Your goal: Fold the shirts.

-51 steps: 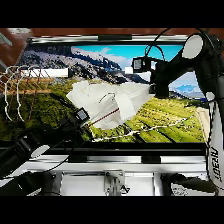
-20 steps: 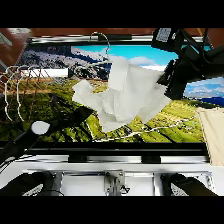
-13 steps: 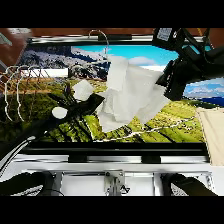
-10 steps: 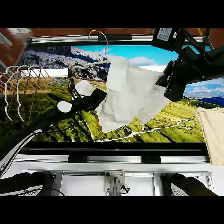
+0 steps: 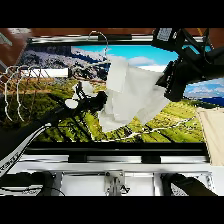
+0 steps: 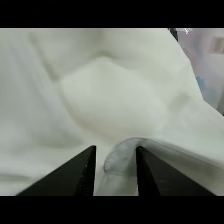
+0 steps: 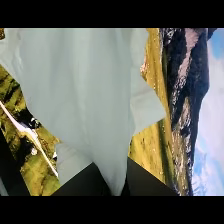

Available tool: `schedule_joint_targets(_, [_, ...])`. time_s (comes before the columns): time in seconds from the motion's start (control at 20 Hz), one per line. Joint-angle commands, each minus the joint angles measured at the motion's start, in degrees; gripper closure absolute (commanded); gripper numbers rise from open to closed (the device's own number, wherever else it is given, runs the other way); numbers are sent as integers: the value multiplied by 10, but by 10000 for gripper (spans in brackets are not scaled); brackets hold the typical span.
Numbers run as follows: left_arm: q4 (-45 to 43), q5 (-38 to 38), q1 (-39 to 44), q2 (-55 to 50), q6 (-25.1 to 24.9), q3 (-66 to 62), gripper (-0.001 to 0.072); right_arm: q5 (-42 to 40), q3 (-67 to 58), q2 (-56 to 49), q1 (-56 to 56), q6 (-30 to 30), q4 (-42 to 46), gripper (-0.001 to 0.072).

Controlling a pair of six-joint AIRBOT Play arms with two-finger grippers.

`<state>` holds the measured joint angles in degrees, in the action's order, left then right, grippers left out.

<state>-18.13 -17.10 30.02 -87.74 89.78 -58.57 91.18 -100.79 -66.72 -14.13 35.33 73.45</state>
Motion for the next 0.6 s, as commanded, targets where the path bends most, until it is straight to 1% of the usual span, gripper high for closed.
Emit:
schedule_joint_targets(0.0, [102, -10, 11, -23, -10, -9, 383, -4, 0, 0, 0, 0, 0, 642])
schedule_joint_targets(0.05, [118, -16, 15, -28, -29, -14, 447, -4, 0, 0, 0, 0, 0, 642])
schedule_joint_targets(0.1, [125, -16, 16, -28, -43, -16, 627, -4, 0, 0, 0, 0, 0, 642])
schedule_joint_targets(0.15, [126, -16, 14, -25, -47, -16, 665, -3, 0, 0, 0, 0, 3, 641])
schedule_joint_targets(0.2, [126, -15, 8, -21, -60, -16, 667, -3, 0, 0, 0, 0, 7, 641])
schedule_joint_targets(0.3, [126, -13, -14, -6, -120, -16, 669, -3, 0, 0, 0, 0, 26, 641])
schedule_joint_targets(0.35, [125, -8, -28, 7, -133, -11, 670, -5, 0, 0, 0, 3, 35, 641])
schedule_joint_targets(0.45, [115, 32, -54, 47, -137, 13, 670, -22, 0, 0, 0, 34, 54, 641])
schedule_joint_targets(0.55, [115, 40, -85, 88, -137, 47, 671, -39, 0, 0, 0, 55, 58, 641])
